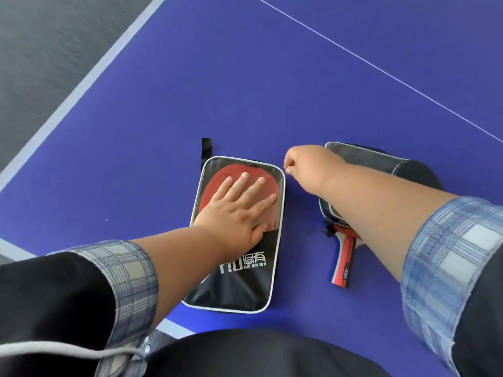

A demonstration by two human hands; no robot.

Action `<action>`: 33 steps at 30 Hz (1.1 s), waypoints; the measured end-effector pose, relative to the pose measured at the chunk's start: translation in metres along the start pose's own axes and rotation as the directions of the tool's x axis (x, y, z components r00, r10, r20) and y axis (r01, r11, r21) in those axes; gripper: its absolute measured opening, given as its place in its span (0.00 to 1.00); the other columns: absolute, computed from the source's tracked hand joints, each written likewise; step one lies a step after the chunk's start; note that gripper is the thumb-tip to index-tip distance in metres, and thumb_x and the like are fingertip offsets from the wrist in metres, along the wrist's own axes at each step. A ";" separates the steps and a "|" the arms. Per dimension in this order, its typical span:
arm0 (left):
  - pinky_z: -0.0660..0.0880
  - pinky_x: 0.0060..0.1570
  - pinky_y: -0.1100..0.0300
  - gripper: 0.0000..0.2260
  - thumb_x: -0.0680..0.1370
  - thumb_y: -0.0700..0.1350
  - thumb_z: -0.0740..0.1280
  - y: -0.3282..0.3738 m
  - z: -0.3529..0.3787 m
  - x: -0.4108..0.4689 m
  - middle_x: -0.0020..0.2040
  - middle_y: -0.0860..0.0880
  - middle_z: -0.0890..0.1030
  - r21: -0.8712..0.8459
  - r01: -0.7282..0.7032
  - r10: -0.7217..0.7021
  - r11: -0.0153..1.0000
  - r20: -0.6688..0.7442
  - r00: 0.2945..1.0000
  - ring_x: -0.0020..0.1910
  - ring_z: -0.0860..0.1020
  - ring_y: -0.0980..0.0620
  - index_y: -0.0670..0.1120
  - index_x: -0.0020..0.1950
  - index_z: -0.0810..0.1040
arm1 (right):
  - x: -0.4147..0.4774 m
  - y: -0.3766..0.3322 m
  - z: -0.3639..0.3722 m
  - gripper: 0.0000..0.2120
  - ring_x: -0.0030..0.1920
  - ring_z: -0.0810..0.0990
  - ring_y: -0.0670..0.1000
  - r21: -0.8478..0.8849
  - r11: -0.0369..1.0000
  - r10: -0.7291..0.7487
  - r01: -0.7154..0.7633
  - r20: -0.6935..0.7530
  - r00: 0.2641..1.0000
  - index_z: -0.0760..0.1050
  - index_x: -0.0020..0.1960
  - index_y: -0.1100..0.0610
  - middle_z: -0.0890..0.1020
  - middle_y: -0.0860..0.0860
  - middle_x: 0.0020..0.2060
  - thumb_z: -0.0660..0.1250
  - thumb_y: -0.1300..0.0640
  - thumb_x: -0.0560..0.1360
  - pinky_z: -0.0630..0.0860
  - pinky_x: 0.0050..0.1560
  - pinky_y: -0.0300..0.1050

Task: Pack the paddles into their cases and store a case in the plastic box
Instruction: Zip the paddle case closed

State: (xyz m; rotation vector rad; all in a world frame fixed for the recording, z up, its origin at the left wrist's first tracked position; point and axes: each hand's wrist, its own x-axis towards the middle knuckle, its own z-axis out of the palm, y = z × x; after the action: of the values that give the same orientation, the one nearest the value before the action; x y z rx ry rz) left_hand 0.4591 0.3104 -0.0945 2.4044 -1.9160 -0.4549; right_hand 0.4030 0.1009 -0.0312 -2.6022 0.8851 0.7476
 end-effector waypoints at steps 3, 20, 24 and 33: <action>0.37 0.76 0.44 0.30 0.79 0.64 0.41 -0.002 0.001 0.000 0.81 0.49 0.49 -0.018 -0.018 0.018 1.000 0.014 1.000 0.79 0.42 0.43 0.58 0.80 0.52 | 0.015 -0.013 -0.005 0.11 0.58 0.81 0.58 0.146 0.979 0.123 -0.139 0.117 0.985 0.81 0.55 0.60 0.84 0.56 0.57 0.61 0.60 0.79 0.77 0.54 0.49; 0.29 0.72 0.46 0.29 0.79 0.62 0.43 -0.006 -0.005 -0.003 0.82 0.48 0.48 -0.103 -0.025 0.026 0.994 0.015 1.000 0.79 0.41 0.42 0.57 0.81 0.51 | 0.050 -0.094 -0.027 0.17 0.61 0.79 0.58 -0.032 0.998 0.050 -0.049 0.044 0.998 0.78 0.64 0.54 0.81 0.54 0.61 0.63 0.65 0.78 0.77 0.59 0.50; 0.28 0.71 0.47 0.29 0.79 0.62 0.42 -0.007 -0.005 -0.002 0.82 0.48 0.45 -0.115 -0.016 0.019 0.993 0.021 1.000 0.79 0.38 0.43 0.57 0.81 0.50 | 0.053 -0.102 -0.012 0.13 0.56 0.79 0.56 0.032 0.999 0.001 0.001 -0.069 0.998 0.75 0.63 0.51 0.81 0.51 0.57 0.65 0.59 0.79 0.77 0.52 0.49; 0.33 0.73 0.48 0.27 0.81 0.58 0.57 -0.027 -0.017 -0.020 0.81 0.50 0.51 -0.112 0.065 -0.064 0.992 0.017 0.998 0.79 0.43 0.45 0.59 0.79 0.54 | 0.042 -0.082 -0.008 0.13 0.58 0.81 0.58 0.213 0.959 0.183 -0.185 0.031 0.983 0.83 0.58 0.59 0.84 0.55 0.58 0.68 0.53 0.78 0.79 0.58 0.50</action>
State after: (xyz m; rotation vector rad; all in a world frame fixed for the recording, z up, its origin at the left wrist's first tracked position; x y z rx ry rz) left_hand 0.4853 0.3336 -0.0803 2.4030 -1.7707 -0.5666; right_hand 0.4857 0.1402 -0.0393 -2.3470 1.1494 0.6701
